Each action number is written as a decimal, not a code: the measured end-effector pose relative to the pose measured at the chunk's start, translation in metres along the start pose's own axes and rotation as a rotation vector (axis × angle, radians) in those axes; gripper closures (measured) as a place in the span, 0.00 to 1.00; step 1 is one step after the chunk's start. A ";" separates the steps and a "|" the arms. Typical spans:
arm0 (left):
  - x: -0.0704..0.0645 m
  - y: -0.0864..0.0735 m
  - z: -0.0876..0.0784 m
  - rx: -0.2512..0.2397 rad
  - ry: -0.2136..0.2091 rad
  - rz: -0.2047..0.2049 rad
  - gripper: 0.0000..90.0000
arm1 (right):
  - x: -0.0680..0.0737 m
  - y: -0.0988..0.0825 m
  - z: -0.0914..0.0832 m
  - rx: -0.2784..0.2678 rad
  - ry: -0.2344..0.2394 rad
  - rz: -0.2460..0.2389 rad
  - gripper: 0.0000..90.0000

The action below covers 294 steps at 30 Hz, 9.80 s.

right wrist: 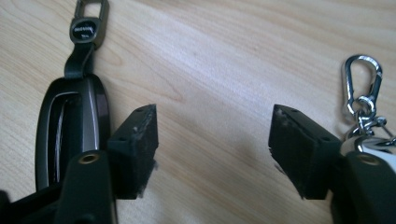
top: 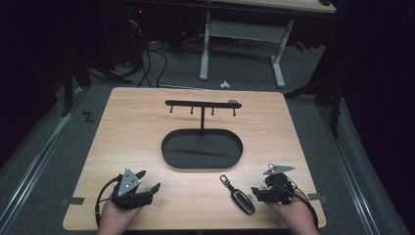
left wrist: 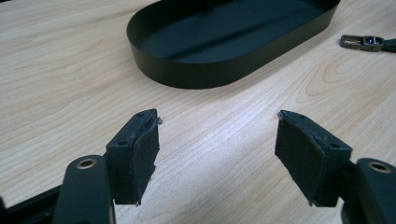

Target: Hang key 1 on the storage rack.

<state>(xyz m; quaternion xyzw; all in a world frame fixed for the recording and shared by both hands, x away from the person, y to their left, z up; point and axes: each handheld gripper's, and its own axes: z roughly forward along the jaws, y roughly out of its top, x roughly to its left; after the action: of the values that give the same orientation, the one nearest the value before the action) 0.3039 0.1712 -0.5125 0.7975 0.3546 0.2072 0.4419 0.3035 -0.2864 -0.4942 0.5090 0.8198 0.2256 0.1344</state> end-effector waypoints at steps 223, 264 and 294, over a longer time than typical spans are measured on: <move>-0.004 -0.001 -0.004 -0.024 -0.043 0.017 0.37 | 0.056 0.253 -0.013 0.065 -0.022 -0.113 0.90; -0.010 -0.001 0.003 0.005 -0.052 0.048 0.37 | 0.050 0.100 0.001 -0.162 0.033 -0.077 0.61; -0.014 0.001 0.006 0.010 -0.046 0.075 0.37 | -0.033 -0.013 -0.015 -0.282 -0.014 0.136 0.65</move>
<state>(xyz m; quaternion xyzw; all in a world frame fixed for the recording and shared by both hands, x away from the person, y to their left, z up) 0.2989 0.1571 -0.5149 0.8172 0.3151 0.2033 0.4378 0.3019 -0.3244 -0.4883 0.5409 0.7427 0.3435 0.1944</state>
